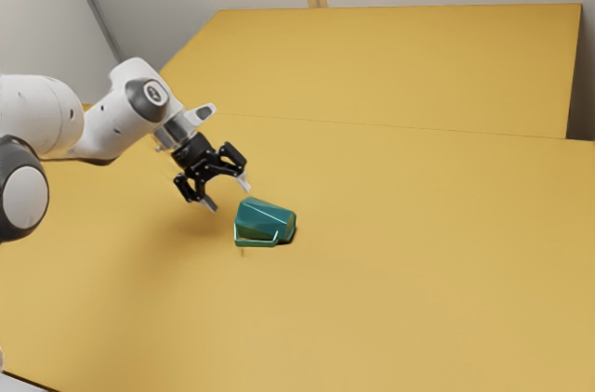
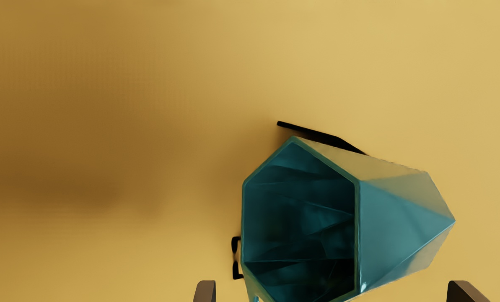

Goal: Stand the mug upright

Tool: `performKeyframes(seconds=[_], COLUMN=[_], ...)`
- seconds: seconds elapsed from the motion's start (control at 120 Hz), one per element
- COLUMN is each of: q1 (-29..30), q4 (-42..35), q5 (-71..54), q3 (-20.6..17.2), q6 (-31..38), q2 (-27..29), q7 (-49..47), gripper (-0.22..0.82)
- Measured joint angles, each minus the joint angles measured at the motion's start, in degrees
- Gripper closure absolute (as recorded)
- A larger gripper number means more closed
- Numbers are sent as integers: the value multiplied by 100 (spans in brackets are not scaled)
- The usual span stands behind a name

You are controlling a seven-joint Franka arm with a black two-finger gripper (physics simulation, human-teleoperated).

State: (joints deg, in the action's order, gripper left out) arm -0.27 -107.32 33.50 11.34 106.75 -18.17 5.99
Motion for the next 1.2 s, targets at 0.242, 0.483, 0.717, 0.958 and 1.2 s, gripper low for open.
performKeyframes(seconds=[0.242, 0.483, 0.717, 0.958, 1.2], q1=[-4, -10, -17, -19, -45], q4=[54, 23, -9, 29, 276], q5=[410, 937, 1331, 1363, 1277], q3=[-3, -37, -103, -120, -291], q6=[270, 349, 371, 377, 392], q2=[-234, -465, -582, -579, -528], q7=[23, 38, 45, 14, -29], gripper=[0, 0, 1, 53, 72])
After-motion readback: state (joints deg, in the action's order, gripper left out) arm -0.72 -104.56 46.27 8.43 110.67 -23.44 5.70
